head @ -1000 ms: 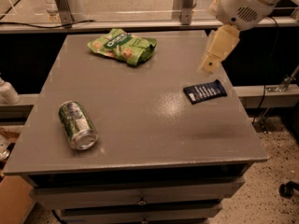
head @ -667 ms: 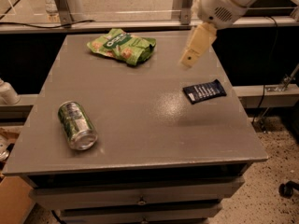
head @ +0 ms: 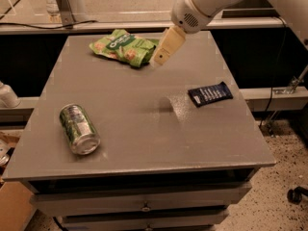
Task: Pick green rice chip bag
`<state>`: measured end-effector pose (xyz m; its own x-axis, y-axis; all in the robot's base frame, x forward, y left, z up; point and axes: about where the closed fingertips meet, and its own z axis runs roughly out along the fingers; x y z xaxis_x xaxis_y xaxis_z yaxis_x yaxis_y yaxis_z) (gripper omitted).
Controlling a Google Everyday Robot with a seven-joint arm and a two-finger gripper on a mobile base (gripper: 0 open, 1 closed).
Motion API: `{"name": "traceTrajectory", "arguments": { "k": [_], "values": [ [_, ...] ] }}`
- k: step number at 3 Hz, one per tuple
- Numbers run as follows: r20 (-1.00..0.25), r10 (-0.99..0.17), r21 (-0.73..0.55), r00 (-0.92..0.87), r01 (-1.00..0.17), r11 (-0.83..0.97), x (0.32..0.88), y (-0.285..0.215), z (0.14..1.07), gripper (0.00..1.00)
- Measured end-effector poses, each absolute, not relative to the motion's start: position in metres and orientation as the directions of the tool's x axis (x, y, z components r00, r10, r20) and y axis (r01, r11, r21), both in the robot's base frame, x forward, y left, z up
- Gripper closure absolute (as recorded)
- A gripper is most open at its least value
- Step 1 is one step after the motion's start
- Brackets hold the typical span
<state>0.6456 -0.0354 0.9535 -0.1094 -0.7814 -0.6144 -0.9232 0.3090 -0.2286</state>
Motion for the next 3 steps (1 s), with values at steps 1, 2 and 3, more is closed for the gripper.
{"name": "traceTrajectory", "arguments": {
  "k": [1, 2, 3],
  "values": [
    [-0.614, -0.781, -0.228, -0.109, -0.923, 0.309, 0.646, -0.035, 0.953, 0.0],
    [-0.635, -0.765, -0.226, -0.111, -0.919, 0.322, 0.646, -0.032, 0.954, 0.0],
    [-0.657, -0.745, -0.24, -0.118, -0.904, 0.355, 0.667, -0.018, 0.953, 0.0]
  ]
}}
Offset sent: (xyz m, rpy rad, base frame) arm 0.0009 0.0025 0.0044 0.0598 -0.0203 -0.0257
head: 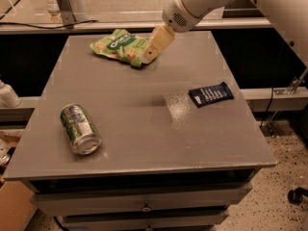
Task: Pick green rice chip bag
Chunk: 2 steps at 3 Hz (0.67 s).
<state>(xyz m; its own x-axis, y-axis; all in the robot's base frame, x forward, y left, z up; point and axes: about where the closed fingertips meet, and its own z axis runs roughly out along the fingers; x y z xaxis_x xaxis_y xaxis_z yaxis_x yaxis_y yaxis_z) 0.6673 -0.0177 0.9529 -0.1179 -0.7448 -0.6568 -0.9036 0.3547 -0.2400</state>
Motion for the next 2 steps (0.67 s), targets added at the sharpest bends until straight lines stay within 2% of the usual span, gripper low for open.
{"name": "traceTrajectory", "arguments": {
  "k": [2],
  "values": [
    [-0.66, -0.742, -0.238, -0.119, -0.904, 0.356, 0.735, 0.02, 0.934, 0.0]
  ]
}}
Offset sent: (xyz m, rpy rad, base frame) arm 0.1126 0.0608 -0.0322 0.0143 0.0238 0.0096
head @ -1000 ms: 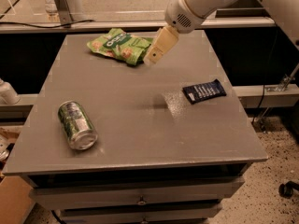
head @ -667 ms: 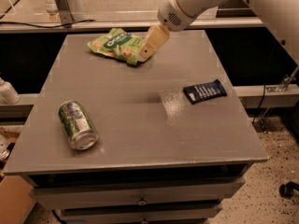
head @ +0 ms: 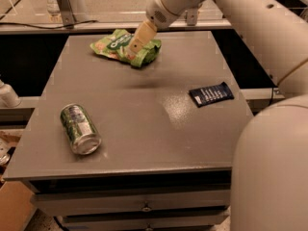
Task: Pick green rice chip bag
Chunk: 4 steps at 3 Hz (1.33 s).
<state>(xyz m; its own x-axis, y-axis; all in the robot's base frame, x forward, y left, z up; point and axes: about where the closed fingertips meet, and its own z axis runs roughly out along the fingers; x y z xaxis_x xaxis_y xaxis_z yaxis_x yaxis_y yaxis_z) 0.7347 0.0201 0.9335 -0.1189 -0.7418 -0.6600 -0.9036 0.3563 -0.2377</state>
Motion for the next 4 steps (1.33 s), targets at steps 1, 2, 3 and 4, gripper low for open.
{"name": "traceTrajectory", "arguments": {
  "k": [1, 2, 3, 4],
  "values": [
    [-0.668, -0.731, -0.188, -0.141, -0.918, 0.349, 0.755, 0.044, 0.913, 0.0],
    [-0.681, -0.71, -0.121, -0.178, -0.929, 0.35, 0.768, 0.069, 0.888, 0.0],
    [-0.691, -0.69, -0.064, -0.215, -0.933, 0.355, 0.772, 0.084, 0.867, 0.18],
    [-0.697, -0.68, -0.047, -0.229, -0.931, 0.362, 0.773, 0.088, 0.858, 0.4]
  ]
}}
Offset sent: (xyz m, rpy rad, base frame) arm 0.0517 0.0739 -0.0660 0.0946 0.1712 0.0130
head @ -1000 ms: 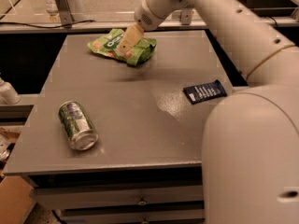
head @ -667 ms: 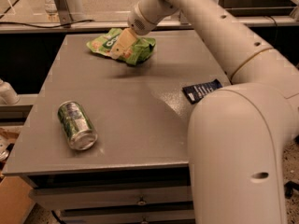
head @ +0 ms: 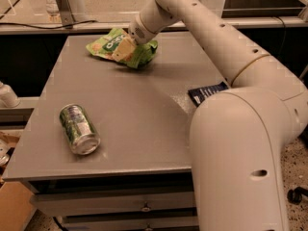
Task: Pick green rice chip bag
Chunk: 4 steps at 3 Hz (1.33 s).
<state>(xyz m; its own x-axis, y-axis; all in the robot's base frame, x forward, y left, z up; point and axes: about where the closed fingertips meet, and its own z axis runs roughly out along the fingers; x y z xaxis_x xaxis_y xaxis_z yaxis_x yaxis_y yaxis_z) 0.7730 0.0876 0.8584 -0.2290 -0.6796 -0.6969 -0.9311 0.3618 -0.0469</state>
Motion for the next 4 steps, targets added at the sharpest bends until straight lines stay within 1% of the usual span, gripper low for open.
{"name": "traceTrajectory", "arguments": {
  "k": [2, 3, 4],
  "values": [
    [-0.69, -0.681, -0.038, -0.245, -0.928, 0.372, 0.7691, 0.0831, 0.8524, 0.87],
    [-0.69, -0.681, -0.038, -0.245, -0.928, 0.372, 0.7691, 0.0832, 0.8551, 1.0],
    [-0.69, -0.681, -0.038, -0.245, -0.928, 0.372, 0.7691, 0.0831, 0.8562, 1.0]
  ]
}}
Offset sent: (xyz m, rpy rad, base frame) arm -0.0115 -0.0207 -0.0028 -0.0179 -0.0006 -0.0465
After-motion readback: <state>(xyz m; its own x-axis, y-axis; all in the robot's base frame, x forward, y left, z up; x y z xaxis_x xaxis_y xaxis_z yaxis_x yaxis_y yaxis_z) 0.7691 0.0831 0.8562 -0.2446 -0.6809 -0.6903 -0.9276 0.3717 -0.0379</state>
